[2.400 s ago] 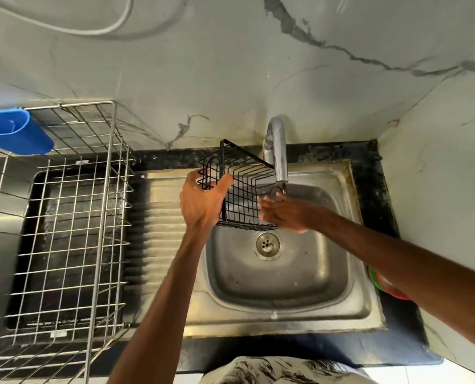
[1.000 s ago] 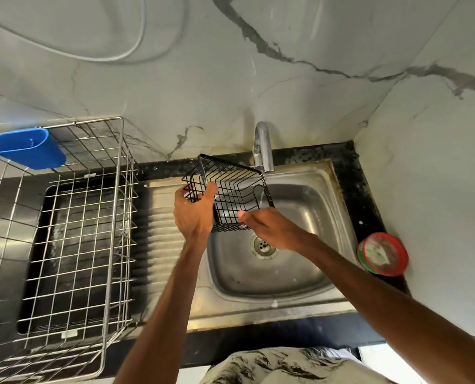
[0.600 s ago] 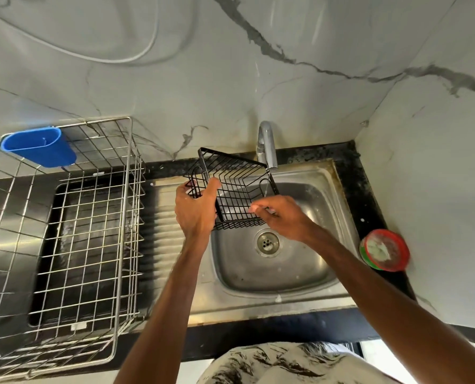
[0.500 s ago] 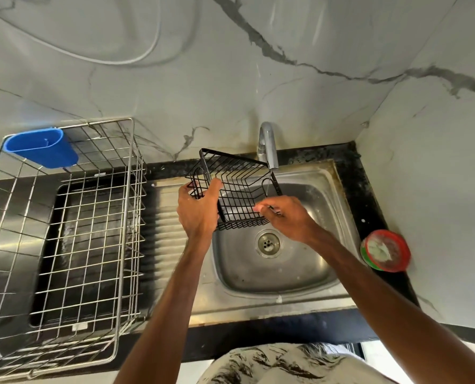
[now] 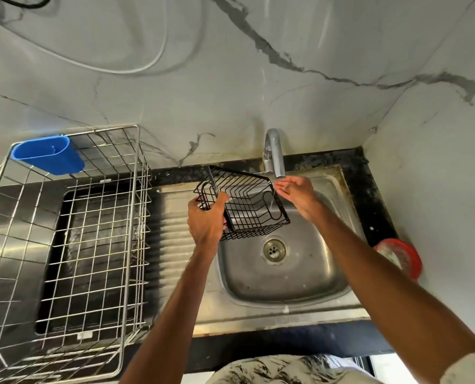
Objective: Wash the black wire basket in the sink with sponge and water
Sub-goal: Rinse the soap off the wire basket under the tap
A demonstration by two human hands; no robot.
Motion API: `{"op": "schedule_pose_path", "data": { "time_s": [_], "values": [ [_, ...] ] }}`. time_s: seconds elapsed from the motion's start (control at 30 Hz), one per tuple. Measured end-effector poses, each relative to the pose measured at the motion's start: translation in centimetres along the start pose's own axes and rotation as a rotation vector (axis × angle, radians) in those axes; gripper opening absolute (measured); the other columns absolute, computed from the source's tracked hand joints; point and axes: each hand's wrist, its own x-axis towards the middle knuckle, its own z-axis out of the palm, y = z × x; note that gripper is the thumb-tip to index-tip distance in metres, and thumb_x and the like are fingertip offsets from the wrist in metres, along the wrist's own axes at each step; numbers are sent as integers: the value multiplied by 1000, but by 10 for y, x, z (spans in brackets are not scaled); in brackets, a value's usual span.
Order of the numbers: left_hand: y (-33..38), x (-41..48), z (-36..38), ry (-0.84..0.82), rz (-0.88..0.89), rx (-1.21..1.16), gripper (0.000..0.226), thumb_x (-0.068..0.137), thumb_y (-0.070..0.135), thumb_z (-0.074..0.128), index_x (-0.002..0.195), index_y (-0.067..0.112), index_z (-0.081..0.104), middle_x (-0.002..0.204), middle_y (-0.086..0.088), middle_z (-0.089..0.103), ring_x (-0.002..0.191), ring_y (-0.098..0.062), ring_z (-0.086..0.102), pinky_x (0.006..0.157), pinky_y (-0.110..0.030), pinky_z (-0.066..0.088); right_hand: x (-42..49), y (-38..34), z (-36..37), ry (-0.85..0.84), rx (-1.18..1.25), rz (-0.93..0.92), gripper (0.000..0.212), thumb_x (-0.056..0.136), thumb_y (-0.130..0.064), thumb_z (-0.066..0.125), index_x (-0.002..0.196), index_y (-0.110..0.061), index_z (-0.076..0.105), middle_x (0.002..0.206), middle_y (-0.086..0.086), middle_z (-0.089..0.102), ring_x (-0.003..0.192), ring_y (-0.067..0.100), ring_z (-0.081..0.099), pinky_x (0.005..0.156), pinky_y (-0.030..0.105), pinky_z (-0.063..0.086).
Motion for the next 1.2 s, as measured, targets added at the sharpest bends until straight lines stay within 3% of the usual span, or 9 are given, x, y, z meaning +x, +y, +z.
{"op": "schedule_pose_path", "data": {
  "time_s": [0.13, 0.23, 0.37, 0.53, 0.67, 0.8, 0.93, 1.1, 1.2],
  "values": [
    [-1, 11, -1, 0, 2, 19, 99, 53, 65, 74, 136, 16, 51, 97, -3, 70, 78, -28, 75, 61, -38, 62, 18, -11, 12, -48, 305, 111, 35, 96, 14, 47, 130, 11, 52, 127, 26, 63, 112, 31, 68, 93, 32, 58],
    [-3, 20, 1, -16, 21, 40, 99, 51, 67, 74, 134, 17, 52, 108, -2, 68, 86, -26, 75, 70, -44, 66, 20, -14, 14, -125, 284, 102, 30, 96, 13, 48, 125, 12, 57, 123, 26, 66, 109, 31, 70, 98, 36, 57],
    [-4, 28, 5, -9, 72, 129, 77, 60, 65, 74, 123, 27, 53, 104, 3, 70, 89, -22, 74, 83, -50, 63, 12, -2, 7, -302, -138, -22, 22, 99, 4, 53, 116, 7, 66, 117, 19, 71, 106, 25, 72, 97, 34, 56],
    [1, 32, 8, 7, 173, 238, 82, 68, 60, 77, 135, 18, 55, 113, 3, 67, 106, -22, 64, 98, -45, 53, 12, 34, 9, -596, -998, -91, 22, 102, -14, 57, 116, -4, 71, 121, 9, 71, 103, 15, 69, 92, 25, 52],
    [0, 24, 9, -60, 265, 276, 76, 67, 60, 75, 130, 21, 56, 105, 10, 68, 100, -16, 65, 95, -41, 53, 31, 37, 9, -528, -780, 64, 22, 98, 3, 55, 118, 6, 64, 117, 24, 68, 92, 19, 70, 81, 24, 57],
    [2, 19, 11, -79, 267, 256, 77, 60, 66, 67, 124, 25, 57, 99, 10, 72, 96, -16, 69, 96, -47, 56, 38, 33, 11, -286, -702, -123, 31, 95, 8, 53, 122, -3, 63, 120, 18, 68, 109, 26, 68, 96, 41, 56],
    [5, 26, 11, -55, 252, 258, 78, 62, 67, 70, 124, 24, 56, 102, 9, 72, 100, -20, 70, 98, -51, 55, 27, 45, 6, -344, -591, -41, 44, 95, 15, 47, 134, -4, 56, 137, 15, 60, 127, 27, 59, 94, 36, 55],
    [-4, 32, 9, -29, 209, 239, 80, 62, 69, 72, 130, 28, 57, 116, 3, 72, 107, -24, 69, 97, -55, 56, 5, 57, 1, -483, -839, -169, 36, 97, -8, 61, 133, -11, 63, 139, 7, 62, 130, 17, 57, 111, 34, 44],
    [-8, 40, 7, -39, 209, 246, 84, 62, 73, 73, 130, 27, 57, 118, 1, 71, 110, -26, 68, 96, -55, 57, 3, 53, 5, -532, -1106, -314, 38, 99, 3, 50, 129, -11, 66, 139, 6, 62, 132, 16, 55, 114, 34, 40]
  ]
}}
